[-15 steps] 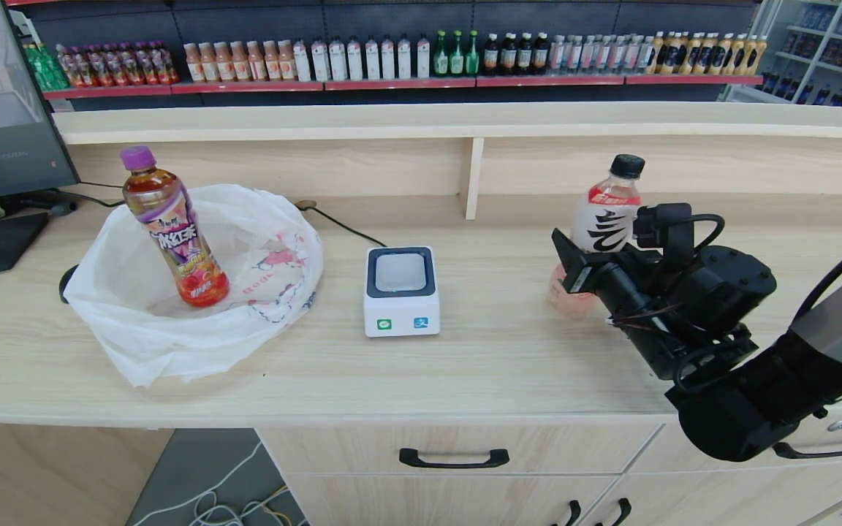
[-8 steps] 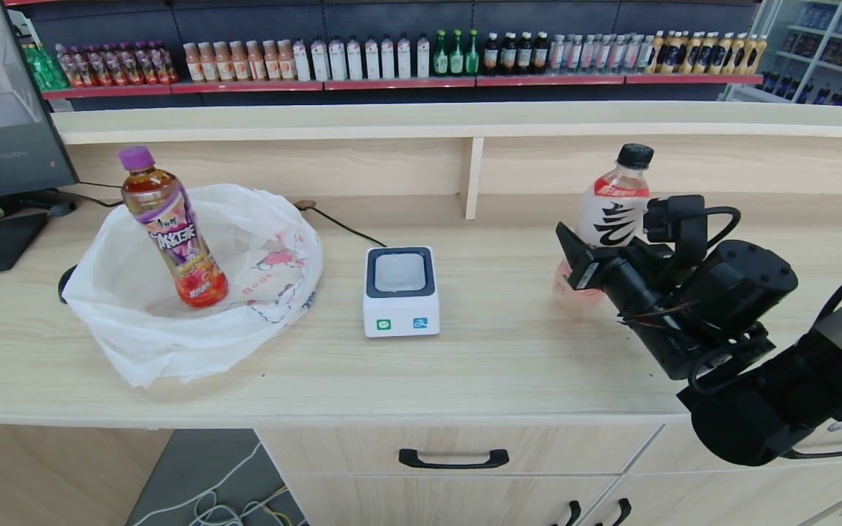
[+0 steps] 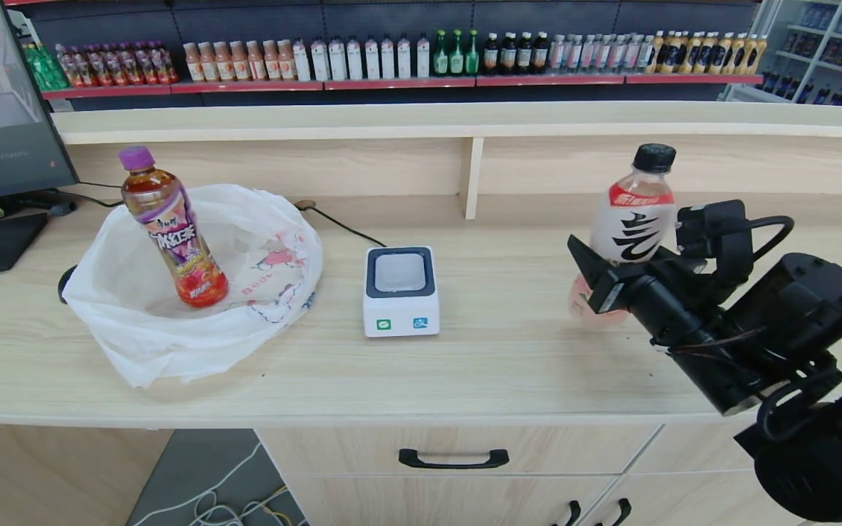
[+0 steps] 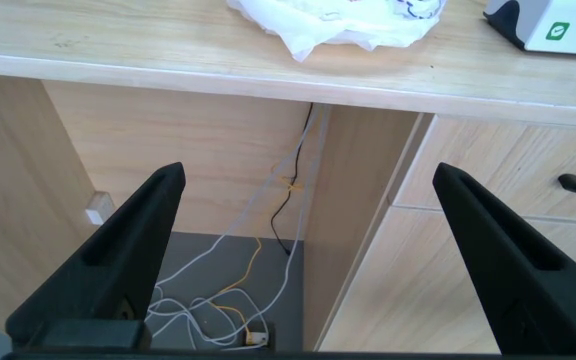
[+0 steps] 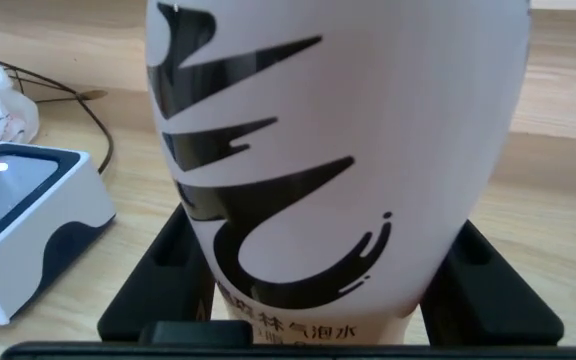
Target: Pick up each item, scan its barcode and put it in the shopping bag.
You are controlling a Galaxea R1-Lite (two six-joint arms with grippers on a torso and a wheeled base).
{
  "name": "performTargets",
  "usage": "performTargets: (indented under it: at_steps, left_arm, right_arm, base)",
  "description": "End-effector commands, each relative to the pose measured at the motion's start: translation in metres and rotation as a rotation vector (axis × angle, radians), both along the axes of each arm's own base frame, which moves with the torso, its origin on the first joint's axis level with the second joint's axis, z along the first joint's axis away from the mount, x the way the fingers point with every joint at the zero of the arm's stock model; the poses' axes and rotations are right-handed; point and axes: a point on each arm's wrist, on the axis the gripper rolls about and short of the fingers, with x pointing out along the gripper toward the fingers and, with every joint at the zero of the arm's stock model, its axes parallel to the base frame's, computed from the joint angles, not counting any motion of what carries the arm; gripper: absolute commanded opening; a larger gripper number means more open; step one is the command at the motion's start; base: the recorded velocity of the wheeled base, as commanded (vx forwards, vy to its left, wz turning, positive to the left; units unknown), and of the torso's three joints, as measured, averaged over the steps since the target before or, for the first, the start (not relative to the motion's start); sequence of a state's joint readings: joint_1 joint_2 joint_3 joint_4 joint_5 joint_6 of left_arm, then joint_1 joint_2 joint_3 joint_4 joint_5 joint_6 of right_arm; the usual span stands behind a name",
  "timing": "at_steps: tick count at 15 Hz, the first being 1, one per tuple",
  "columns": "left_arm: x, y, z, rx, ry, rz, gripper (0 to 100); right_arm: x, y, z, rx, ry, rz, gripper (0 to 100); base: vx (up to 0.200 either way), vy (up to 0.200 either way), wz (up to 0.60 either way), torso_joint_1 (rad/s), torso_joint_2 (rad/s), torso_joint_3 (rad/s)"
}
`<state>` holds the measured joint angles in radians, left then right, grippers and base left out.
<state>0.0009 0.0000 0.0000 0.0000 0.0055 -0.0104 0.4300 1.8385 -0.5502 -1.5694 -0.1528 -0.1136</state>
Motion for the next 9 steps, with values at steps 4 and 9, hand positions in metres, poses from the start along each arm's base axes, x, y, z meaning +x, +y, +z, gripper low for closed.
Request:
performTargets:
  at_steps: [4,9]
  left_arm:
    - [0.0,0.0,0.0,0.003,0.0,0.0,100]
    - [0.0,0.0,0.0,0.003,0.0,0.0,100]
  right_arm:
    - [-0.041,-0.001,0.008,-0.087,-0.028,0.034,0]
    - [-0.078,0.0,-0.006,-0.219,0.0,0.09,0]
  base:
    - [0.0,0.0,0.0,0.0,0.0,0.0]
    - [0.0,0.0,0.0,0.0,0.0,0.0]
